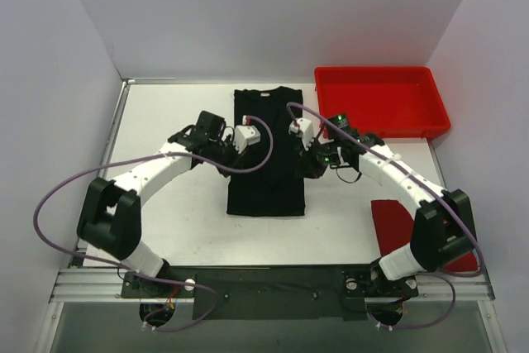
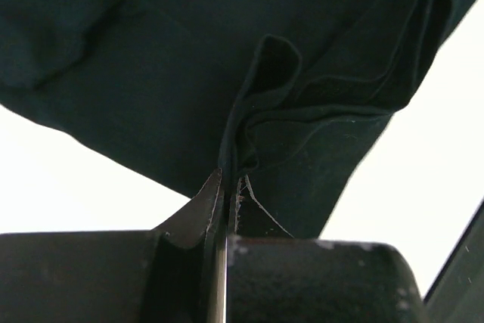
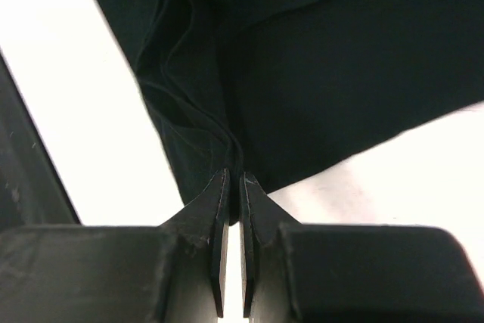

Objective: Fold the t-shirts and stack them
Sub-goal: Fold the folded rectangular tshirt in 1/3 of the way

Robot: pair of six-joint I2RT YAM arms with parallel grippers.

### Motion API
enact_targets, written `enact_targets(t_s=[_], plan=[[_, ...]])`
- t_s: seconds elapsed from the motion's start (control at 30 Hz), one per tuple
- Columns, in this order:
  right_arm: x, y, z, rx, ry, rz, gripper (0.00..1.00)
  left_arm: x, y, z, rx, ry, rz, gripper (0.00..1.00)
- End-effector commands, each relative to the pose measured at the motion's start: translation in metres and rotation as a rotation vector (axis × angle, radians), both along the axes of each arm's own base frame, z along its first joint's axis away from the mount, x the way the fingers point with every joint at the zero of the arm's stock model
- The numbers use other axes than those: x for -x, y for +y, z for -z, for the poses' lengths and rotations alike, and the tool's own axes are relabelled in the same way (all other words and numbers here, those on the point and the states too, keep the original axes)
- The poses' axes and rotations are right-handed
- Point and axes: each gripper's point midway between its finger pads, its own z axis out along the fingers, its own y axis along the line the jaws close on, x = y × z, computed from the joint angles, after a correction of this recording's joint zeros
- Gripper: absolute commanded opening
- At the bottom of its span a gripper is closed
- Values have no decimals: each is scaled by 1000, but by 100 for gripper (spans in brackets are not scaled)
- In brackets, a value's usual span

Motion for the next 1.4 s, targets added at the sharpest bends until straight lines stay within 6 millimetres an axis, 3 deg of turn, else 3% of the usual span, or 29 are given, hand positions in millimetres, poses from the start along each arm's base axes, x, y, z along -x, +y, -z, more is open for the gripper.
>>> enact_targets(t_s=[0.0,0.2,0.33,0.43,0.47,0.6,0.77,0.83,0.97,1.1,1.23,1.27,1.3,1.33,1.37], plan=[[-49,2,-10,-61,17,120,0,-58,-13,-22,94,-38,-95,0],[-99,-6,6,-60,87,254,0,-107,-10,-13,123,-11,-190,0],[-114,-3,13,-75,108,256,0,-130,-7,-2,131,23,-250,0],[-125,2,18,-83,136,274,0,-137,-4,12,115,57,-270,0],[-128,-1,28,-62,159,298,0,-138,-5,14,116,65,-272,0],[-140,-13,39,-35,194,378,0,-145,-4,31,90,99,-296,0],[-153,-17,56,-36,270,445,0,-149,1,39,71,119,-333,1],[-160,-18,60,-27,278,475,1,-152,8,40,50,110,-364,17],[-180,-27,60,20,224,549,24,-164,26,36,-18,46,-436,48],[-195,-35,37,34,129,583,35,-183,44,19,-90,-75,-463,58],[-190,-39,9,47,54,589,39,-196,66,4,-170,-164,-506,55],[-181,-39,11,57,71,581,39,-195,66,-3,-162,-174,-483,54],[-174,-37,0,36,68,561,39,-183,57,-5,-149,-162,-381,49],[-159,-36,7,45,108,532,39,-173,47,-15,-124,-171,-310,47],[-142,-26,-1,2,119,433,40,-149,32,-11,-89,-152,-152,44]])
